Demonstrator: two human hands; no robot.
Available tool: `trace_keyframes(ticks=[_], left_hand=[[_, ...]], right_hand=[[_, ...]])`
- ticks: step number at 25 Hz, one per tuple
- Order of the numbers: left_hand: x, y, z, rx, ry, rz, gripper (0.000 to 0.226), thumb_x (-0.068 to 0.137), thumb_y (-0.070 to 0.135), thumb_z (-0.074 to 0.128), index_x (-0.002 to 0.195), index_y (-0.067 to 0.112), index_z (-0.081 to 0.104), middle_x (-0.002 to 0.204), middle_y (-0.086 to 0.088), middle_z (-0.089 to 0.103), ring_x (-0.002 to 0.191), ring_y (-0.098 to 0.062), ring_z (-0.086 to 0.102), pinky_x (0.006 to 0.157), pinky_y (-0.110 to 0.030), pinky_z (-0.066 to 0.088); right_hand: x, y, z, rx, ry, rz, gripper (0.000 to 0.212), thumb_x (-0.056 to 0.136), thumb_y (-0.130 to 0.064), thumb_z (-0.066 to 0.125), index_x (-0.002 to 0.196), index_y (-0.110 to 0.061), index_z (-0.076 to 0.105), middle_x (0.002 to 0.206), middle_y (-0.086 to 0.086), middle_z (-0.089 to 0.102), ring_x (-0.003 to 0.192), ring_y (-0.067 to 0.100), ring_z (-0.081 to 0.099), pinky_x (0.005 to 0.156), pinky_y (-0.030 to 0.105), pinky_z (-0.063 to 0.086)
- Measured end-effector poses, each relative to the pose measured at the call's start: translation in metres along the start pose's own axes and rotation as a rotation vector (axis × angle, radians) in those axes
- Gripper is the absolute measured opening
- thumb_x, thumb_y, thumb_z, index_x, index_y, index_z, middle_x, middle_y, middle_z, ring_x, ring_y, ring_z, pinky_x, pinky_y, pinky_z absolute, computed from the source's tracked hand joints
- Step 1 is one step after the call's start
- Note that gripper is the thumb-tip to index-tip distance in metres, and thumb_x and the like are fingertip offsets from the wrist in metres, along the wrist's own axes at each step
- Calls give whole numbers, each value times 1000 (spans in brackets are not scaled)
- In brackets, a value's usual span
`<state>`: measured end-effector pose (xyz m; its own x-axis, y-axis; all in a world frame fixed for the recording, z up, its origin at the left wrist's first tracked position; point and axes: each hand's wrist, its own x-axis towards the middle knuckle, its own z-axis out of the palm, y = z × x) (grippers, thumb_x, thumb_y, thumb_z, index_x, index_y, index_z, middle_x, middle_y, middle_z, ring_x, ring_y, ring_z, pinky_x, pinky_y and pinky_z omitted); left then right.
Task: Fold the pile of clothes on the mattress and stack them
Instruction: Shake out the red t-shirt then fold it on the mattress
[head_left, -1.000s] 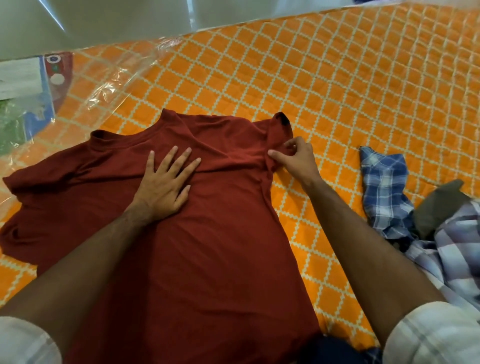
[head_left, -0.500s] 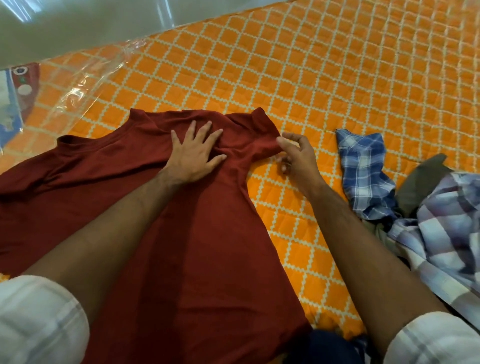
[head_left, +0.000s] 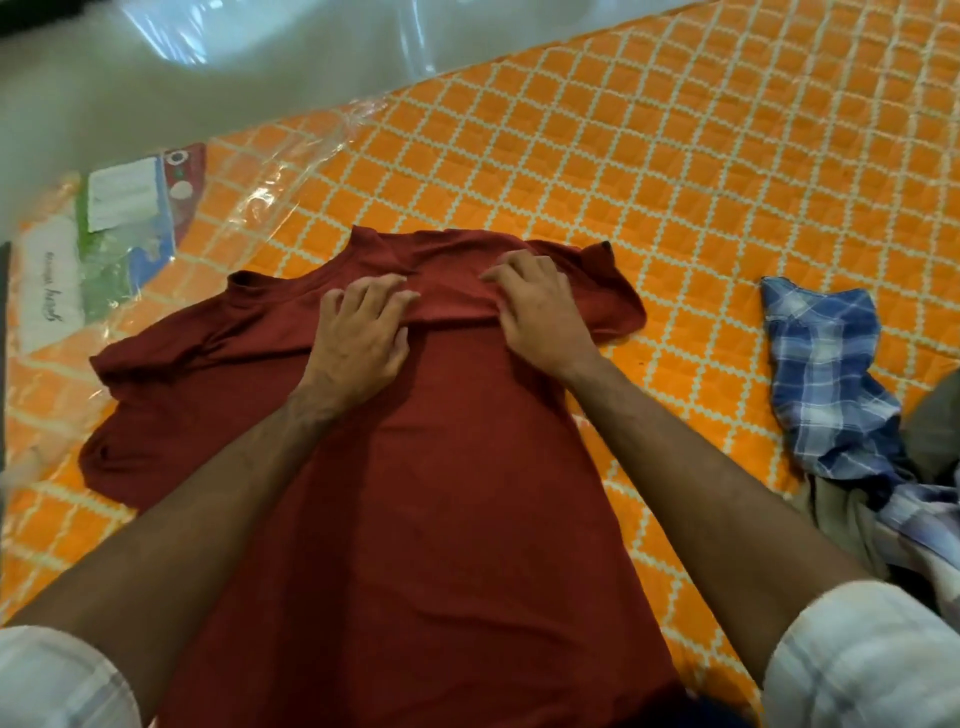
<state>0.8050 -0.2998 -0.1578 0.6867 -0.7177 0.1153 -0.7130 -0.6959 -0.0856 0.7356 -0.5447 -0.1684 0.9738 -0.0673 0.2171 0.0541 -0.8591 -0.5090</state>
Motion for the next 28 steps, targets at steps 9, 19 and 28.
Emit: trace_keyframes(ticks=[9,19,28], left_hand=[[-105,-117,-2,37,-147,-311,60,96,45,36,148,15,40,158,-8,34,148,-30,28,114,-63,20],[-185,-231,-10,-869,72,-1109,75,76,60,77,135,18,55,129,-9,57,118,-24,58,104,-44,48],[-196,-229,-25,-250,29,-682,30,85,43,67,107,23,66,107,-1,57,104,-26,55,82,-43,37]], right_hand=[[78,-21,55,-235,-306,295,66,105,-52,36,160,-19,22,169,14,2,155,40,-5,118,63,-10],[102,-165,121,-75,-370,-243,58,91,-16,53,148,-20,45,154,4,42,141,31,35,114,53,31],[140,-295,159,-193,-464,-389,43,83,-47,48,119,-34,67,148,-1,45,141,27,29,116,55,11]])
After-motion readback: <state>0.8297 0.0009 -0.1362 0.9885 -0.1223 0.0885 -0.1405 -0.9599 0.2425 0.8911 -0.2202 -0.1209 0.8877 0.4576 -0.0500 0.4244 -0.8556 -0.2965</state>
